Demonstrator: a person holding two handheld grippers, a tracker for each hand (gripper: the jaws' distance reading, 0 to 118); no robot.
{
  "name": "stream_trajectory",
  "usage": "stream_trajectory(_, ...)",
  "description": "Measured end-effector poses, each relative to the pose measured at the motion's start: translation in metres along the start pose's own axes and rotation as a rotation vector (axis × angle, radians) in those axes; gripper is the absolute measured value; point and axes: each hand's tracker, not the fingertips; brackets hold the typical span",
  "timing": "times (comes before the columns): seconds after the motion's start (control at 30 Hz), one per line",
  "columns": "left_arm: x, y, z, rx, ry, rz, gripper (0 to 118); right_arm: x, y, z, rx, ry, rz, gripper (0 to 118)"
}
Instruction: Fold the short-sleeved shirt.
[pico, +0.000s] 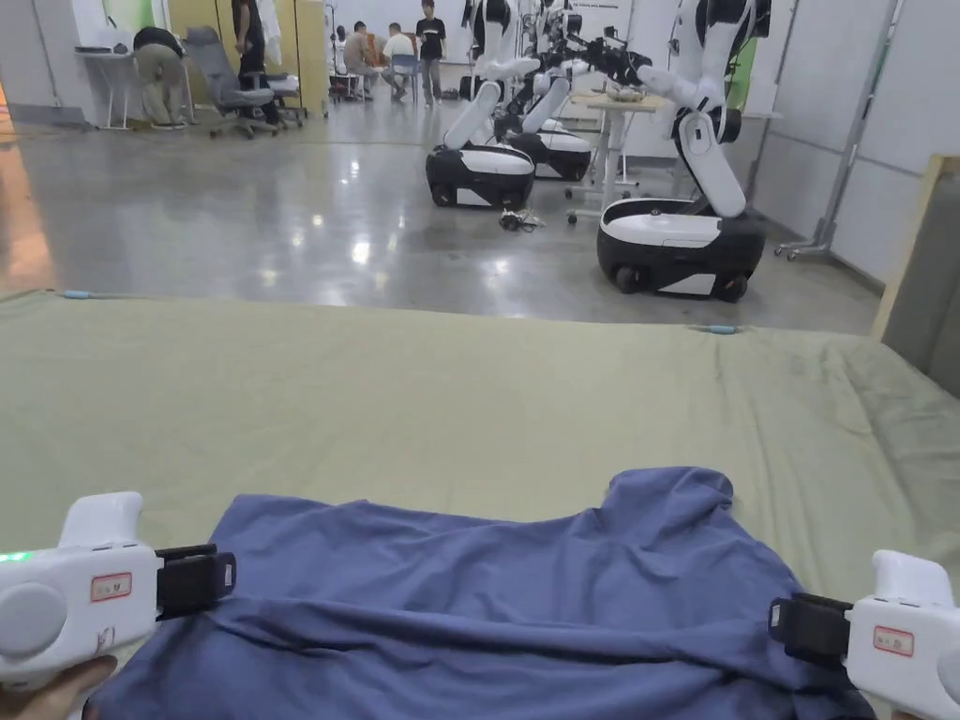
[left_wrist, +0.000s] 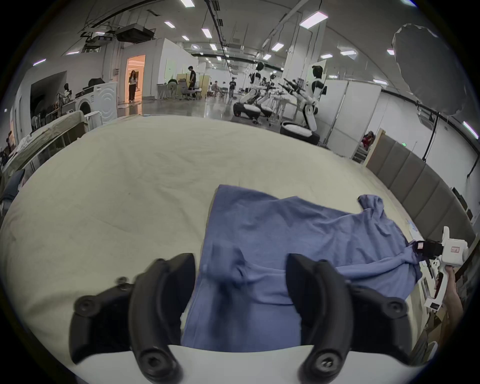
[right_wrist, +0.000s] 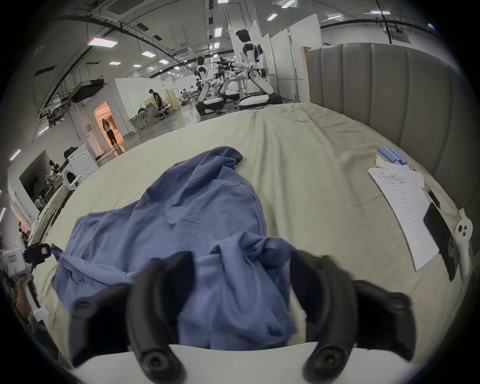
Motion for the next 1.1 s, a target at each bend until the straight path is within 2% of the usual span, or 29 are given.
stream_trajectory(0.03, 0.000, -0.002, 0.013, 0.038, -0.020, -0.011, 74, 0.002, -0.001, 0.010, 0.022, 0.007, -0.003, 86)
stream_trajectory(0.17, 0.012, -0.010, 0.077, 0.189, -0.063, -0.124, 74, 0.001, -0.006, 0.062, 0.164, 0.017, 0.003, 85)
stream_trajectory(0.23, 0.029, -0.017, 0.117, 0.299, -0.061, -0.196, 74, -0.005, -0.013, 0.096, 0.265, 0.045, 0.033, 85)
stream_trajectory(0.3, 0.042, -0.026, 0.153, 0.372, -0.087, -0.253, 74, -0.019, -0.024, 0.130, 0.323, 0.036, 0.076, 85)
stream_trajectory(0.4, 0.064, -0.044, 0.197, 0.453, -0.040, -0.321, 74, -0.046, -0.055, 0.176, 0.421, 0.007, 0.156, 85)
stream_trajectory(0.47, 0.068, -0.062, 0.213, 0.560, 0.025, -0.344, 74, -0.057, -0.074, 0.194, 0.442, 0.040, 0.183, 85)
stream_trajectory(0.57, 0.072, -0.078, 0.234, 0.561, 0.004, -0.313, 73, -0.067, -0.093, 0.209, 0.448, 0.086, 0.171, 84)
stream_trajectory(0.6, 0.072, -0.082, 0.237, 0.559, -0.018, -0.281, 69, -0.069, -0.099, 0.213, 0.465, 0.118, 0.169, 78)
stream_trajectory(0.63, 0.072, -0.086, 0.240, 0.556, -0.019, -0.238, 59, -0.071, -0.103, 0.216, 0.467, 0.127, 0.178, 68)
stream_trajectory(0.67, 0.070, -0.089, 0.242, 0.551, -0.040, -0.215, 35, -0.074, -0.104, 0.216, 0.461, 0.141, 0.203, 55)
stream_trajectory(0.7, 0.068, -0.091, 0.243, 0.541, -0.055, -0.199, 5, -0.078, -0.106, 0.215, 0.455, 0.124, 0.238, 23)
stream_trajectory(0.73, 0.066, -0.092, 0.239, 0.535, -0.057, -0.185, 4, -0.081, -0.108, 0.214, 0.454, 0.107, 0.261, 0)
stream_trajectory(0.83, 0.055, -0.092, 0.227, 0.462, -0.102, -0.128, 3, -0.088, -0.109, 0.201, 0.402, 0.117, 0.275, 0)
stream_trajectory(0.87, 0.060, -0.093, 0.226, 0.456, -0.080, -0.133, 3, -0.089, -0.109, 0.197, 0.368, 0.140, 0.270, 0)
stream_trajectory(1.1, 0.058, -0.091, 0.219, 0.432, -0.069, -0.169, 3, -0.096, -0.106, 0.193, 0.376, 0.138, 0.286, 0)
